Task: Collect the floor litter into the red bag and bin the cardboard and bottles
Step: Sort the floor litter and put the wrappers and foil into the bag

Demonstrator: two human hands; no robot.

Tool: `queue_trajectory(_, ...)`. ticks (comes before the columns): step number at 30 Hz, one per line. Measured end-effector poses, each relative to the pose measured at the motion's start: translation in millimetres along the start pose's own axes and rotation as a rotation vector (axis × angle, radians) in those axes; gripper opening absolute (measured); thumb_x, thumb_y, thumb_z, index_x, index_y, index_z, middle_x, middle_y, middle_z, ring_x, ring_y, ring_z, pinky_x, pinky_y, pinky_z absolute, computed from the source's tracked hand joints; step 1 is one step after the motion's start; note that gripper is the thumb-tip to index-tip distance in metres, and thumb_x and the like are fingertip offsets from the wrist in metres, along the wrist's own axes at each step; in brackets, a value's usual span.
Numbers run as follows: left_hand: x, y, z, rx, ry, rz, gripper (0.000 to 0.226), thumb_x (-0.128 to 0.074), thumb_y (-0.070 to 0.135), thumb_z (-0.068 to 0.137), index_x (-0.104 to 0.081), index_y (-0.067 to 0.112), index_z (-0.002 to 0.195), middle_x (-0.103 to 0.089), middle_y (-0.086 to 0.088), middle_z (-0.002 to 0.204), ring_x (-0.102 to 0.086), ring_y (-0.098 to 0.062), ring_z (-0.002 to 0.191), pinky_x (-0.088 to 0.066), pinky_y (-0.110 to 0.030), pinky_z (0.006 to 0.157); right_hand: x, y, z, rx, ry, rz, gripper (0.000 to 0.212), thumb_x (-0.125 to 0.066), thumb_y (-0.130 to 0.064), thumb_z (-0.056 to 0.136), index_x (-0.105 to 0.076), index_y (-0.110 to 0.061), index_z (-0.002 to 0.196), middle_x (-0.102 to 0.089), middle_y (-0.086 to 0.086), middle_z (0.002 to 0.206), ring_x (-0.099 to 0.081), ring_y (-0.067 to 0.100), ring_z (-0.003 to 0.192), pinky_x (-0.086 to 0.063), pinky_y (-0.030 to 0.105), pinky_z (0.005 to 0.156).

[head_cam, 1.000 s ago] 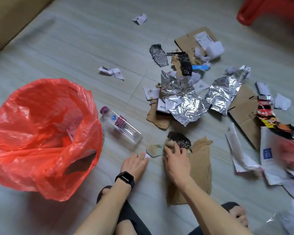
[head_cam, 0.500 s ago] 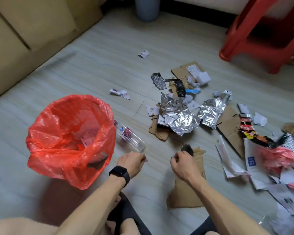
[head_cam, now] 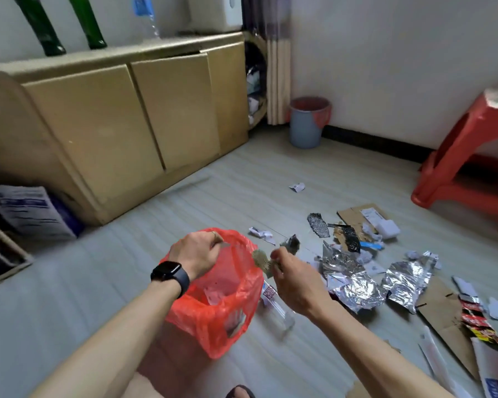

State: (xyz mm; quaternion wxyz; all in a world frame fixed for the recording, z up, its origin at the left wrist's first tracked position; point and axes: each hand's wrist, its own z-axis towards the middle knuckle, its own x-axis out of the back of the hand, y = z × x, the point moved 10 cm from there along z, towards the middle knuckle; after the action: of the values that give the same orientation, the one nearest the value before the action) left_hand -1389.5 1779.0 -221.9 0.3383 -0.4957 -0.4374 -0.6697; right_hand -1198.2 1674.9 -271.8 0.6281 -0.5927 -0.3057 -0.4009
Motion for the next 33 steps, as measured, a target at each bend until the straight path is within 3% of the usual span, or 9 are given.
queue_trajectory(4,-10.9,-54.9,-20.1,0.153,-0.067,-0.056,0.024,-0.052,0.049,0.095,-0.068,0.041,0.111,-0.070,0.013,0.116,-0.064,-0.016,0.109,-0.053,-0.030,0.085,-18.7,-60.0,20.4,0.153,-0.063,-0.093,0.021,-0.041,-0.030,0.103,-0.047,-0.025,0.123,-0.063,0.001,0.114,-0.062,0.031,0.101,-0.050,0.041,0.072)
queue_trajectory(7,-31.3,-60.9,-27.5,0.151,-0.168,-0.102,0.031,-0.050,0.043,0.097,-0.062,0.039,0.125,-0.065,0.013,0.129,-0.059,-0.012,0.120,-0.049,-0.030,0.096,-44.9,-78.7,26.3,0.194,-0.146,-0.181,0.025,-0.042,-0.031,0.102,-0.050,-0.028,0.127,-0.055,0.001,0.124,-0.058,0.029,0.112,-0.050,0.039,0.074)
queue_trajectory(10,-42.5,-48.5,-28.0,0.139,-0.237,-0.135,0.039,-0.053,0.032,0.095,-0.058,0.031,0.133,-0.060,0.006,0.137,-0.055,-0.014,0.126,-0.044,-0.028,0.102,-69.0,-73.8,24.0,0.147,-0.275,-0.178,0.032,-0.046,-0.033,0.099,-0.051,-0.034,0.130,-0.044,0.000,0.141,-0.052,0.028,0.124,-0.050,0.038,0.087)
queue_trajectory(13,-49.9,-25.5,-26.9,0.107,-0.262,-0.172,0.038,-0.056,0.030,0.090,-0.062,0.030,0.128,-0.063,0.004,0.131,-0.058,-0.015,0.122,-0.047,-0.031,0.100,-72.2,-64.1,15.0,0.135,-0.304,-0.185,0.032,-0.049,-0.032,0.096,-0.057,-0.035,0.127,-0.046,0.001,0.140,-0.052,0.027,0.125,-0.050,0.038,0.093)
queue_trajectory(17,-59.6,34.4,-28.5,-0.068,-0.308,-0.106,0.038,-0.052,0.031,0.091,-0.063,0.031,0.127,-0.064,0.006,0.129,-0.058,-0.014,0.121,-0.048,-0.029,0.099,-40.6,-27.6,-6.6,0.093,-0.338,-0.242,0.035,-0.049,-0.033,0.097,-0.055,-0.031,0.132,-0.053,0.002,0.135,-0.051,0.026,0.126,-0.049,0.039,0.095)
queue_trajectory(21,-72.1,106.0,-25.8,-0.275,-0.409,-0.041,0.036,-0.050,0.030,0.093,-0.064,0.031,0.126,-0.066,0.008,0.128,-0.059,-0.012,0.121,-0.047,-0.027,0.099,37.1,43.8,-30.9,-0.036,-0.341,-0.364,0.030,-0.051,-0.033,0.096,-0.060,-0.029,0.125,-0.060,0.003,0.127,-0.057,0.026,0.119,-0.052,0.041,0.095)
queue_trajectory(26,-81.2,220.4,-3.6,-0.450,-0.404,-0.031,0.031,-0.053,0.032,0.095,-0.064,0.032,0.123,-0.069,0.006,0.122,-0.062,-0.015,0.113,-0.048,-0.028,0.097,153.0,155.6,-93.8,-0.353,-0.281,-0.413,0.022,-0.052,-0.025,0.093,-0.065,-0.024,0.110,-0.069,0.007,0.110,-0.066,0.029,0.098,-0.057,0.038,0.083)
queue_trajectory(30,-110.3,304.8,-19.4,-0.525,-0.479,-0.055,0.028,-0.055,0.030,0.095,-0.067,0.031,0.120,-0.070,0.006,0.119,-0.065,-0.017,0.109,-0.053,-0.033,0.093,202.3,222.5,-166.3,-0.555,-0.218,-0.367,0.025,-0.052,-0.034,0.091,-0.066,-0.026,0.109,-0.071,0.005,0.115,-0.064,0.030,0.104,-0.055,0.037,0.087)
queue_trajectory(33,-145.2,363.2,-51.1,-0.615,-0.551,-0.072,0.027,-0.056,0.027,0.094,-0.067,0.030,0.119,-0.071,0.005,0.118,-0.066,-0.014,0.105,-0.053,-0.028,0.090,210.6,264.5,-224.3,-0.672,-0.206,-0.281,0.025,-0.055,-0.032,0.093,-0.069,-0.026,0.112,-0.070,0.004,0.119,-0.064,0.025,0.106,-0.054,0.035,0.090)
